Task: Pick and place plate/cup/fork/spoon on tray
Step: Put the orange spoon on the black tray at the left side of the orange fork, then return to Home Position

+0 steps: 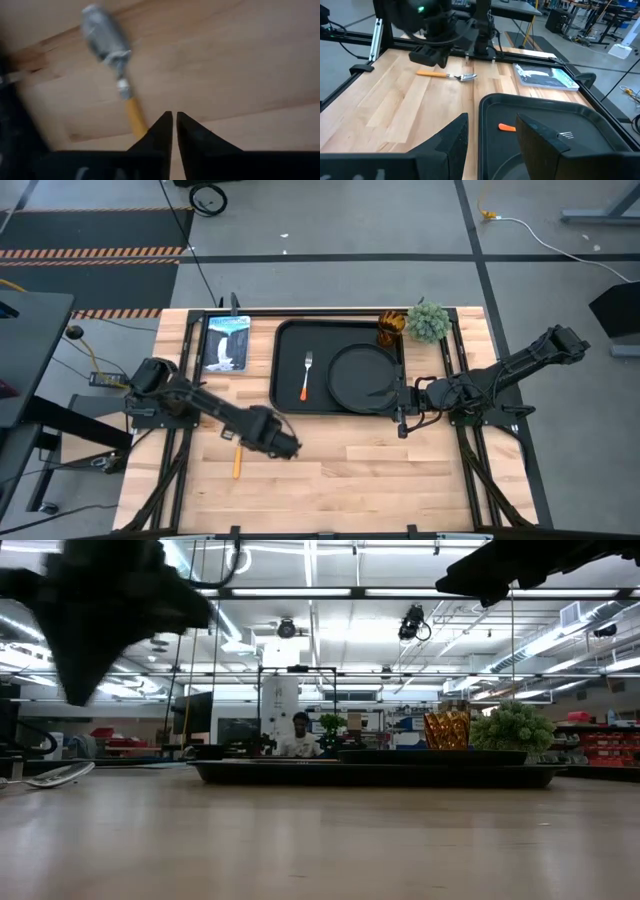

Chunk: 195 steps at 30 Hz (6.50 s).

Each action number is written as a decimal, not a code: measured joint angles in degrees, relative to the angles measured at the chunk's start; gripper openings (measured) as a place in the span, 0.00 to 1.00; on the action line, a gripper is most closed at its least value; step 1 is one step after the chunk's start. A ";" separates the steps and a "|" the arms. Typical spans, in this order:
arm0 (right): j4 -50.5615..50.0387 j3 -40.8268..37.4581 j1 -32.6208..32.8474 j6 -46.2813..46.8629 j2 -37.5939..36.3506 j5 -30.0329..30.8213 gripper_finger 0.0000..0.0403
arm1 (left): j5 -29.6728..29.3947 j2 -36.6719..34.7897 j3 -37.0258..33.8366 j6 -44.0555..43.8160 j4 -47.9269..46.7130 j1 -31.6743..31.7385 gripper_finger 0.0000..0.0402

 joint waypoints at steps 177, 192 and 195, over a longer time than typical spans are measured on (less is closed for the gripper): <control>-13.63 0.00 -1.18 -0.82 -16.63 2.07 0.41 | -14.73 -9.70 -14.86 74.08 56.31 24.42 0.35; -21.84 0.00 -1.18 2.44 -34.02 -1.41 0.40 | -7.42 -26.74 -14.80 88.91 54.61 12.29 0.35; -22.69 -0.07 -1.18 3.93 -35.55 -1.70 0.40 | -6.43 -30.27 -15.86 91.17 52.75 11.88 0.35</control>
